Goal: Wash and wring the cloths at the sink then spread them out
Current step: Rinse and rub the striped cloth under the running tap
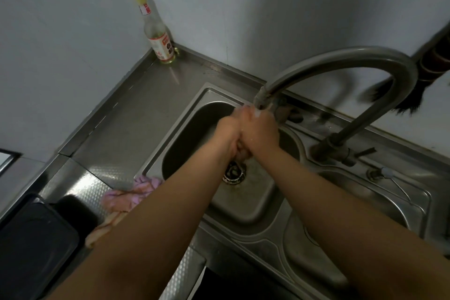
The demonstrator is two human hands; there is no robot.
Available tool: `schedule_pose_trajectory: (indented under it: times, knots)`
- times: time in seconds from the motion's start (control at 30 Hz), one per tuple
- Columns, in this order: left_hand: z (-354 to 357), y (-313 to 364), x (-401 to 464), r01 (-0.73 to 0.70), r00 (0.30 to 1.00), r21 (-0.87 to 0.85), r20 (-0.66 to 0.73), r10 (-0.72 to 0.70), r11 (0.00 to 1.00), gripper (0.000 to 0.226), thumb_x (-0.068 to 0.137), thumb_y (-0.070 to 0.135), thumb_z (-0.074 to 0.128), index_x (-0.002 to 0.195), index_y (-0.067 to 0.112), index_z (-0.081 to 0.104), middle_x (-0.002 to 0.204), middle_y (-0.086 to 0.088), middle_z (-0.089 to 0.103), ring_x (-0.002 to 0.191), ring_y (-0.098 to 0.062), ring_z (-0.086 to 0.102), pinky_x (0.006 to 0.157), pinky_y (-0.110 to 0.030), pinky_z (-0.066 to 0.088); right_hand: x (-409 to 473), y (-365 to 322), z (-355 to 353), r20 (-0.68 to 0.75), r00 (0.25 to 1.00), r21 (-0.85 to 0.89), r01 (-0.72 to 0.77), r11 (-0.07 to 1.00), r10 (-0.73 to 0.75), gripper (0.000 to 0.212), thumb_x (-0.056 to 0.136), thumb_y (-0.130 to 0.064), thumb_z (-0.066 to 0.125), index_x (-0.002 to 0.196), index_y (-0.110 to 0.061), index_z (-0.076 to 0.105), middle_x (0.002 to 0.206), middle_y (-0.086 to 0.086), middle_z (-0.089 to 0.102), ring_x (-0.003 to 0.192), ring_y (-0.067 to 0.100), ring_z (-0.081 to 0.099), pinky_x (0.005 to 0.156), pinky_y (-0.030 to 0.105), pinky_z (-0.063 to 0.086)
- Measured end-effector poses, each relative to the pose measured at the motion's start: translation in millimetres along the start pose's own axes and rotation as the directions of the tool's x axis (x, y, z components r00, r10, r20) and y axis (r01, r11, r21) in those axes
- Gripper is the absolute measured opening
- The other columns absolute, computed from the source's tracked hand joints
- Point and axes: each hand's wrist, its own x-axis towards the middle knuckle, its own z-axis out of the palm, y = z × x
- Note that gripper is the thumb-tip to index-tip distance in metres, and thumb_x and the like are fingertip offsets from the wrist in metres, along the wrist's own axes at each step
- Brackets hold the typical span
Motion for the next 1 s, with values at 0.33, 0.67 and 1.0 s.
schedule_pose_trajectory:
  times: [0.33, 0.67, 1.0]
  knots:
    - [-53.3, 14.2, 6.4, -0.18, 0.85, 0.418, 0.522, -0.074, 0.891, 0.064, 0.081, 0.042, 0.072, 0.135, 0.014, 0.052, 0.129, -0.014, 0.063, 0.12, -0.03, 0.06, 0.109, -0.047, 0.04, 43.7, 34.7, -37.1, 0.441, 0.858, 0.539, -0.488, 0.687, 0.263, 0.023, 0.091, -0.024, 0.059, 0.096, -0.003, 0.067, 0.095, 0.016, 0.067, 0.074, 0.022, 0.063, 0.068, 0.029, 0.053]
    - [-64.8, 50.1, 14.4, -0.402, 0.896, 0.295, 0.32, 0.307, 0.867, 0.024, 0.099, 0.025, 0.052, 0.09, 0.008, 0.066, 0.084, -0.01, 0.074, 0.085, -0.025, 0.068, 0.089, -0.04, 0.053, 24.8, 58.4, -46.7, 0.8, 0.571, 0.565, -0.617, 0.547, -0.182, 0.032, 0.065, -0.027, 0.083, 0.09, -0.014, 0.066, 0.063, 0.005, 0.049, 0.046, 0.014, 0.04, 0.04, 0.012, 0.039]
    - [-64.4, 43.8, -1.1, -0.156, 0.96, 0.196, 0.262, 0.102, 0.968, 0.029, 0.099, 0.03, 0.051, 0.101, 0.005, 0.066, 0.08, -0.013, 0.074, 0.072, -0.024, 0.071, 0.078, -0.035, 0.056, 19.2, 54.5, -35.9, 0.583, 0.811, 0.73, -0.498, 0.468, -0.049, 0.017, 0.086, -0.01, 0.057, 0.102, -0.012, 0.06, 0.072, 0.004, 0.057, 0.053, 0.012, 0.049, 0.043, 0.02, 0.038]
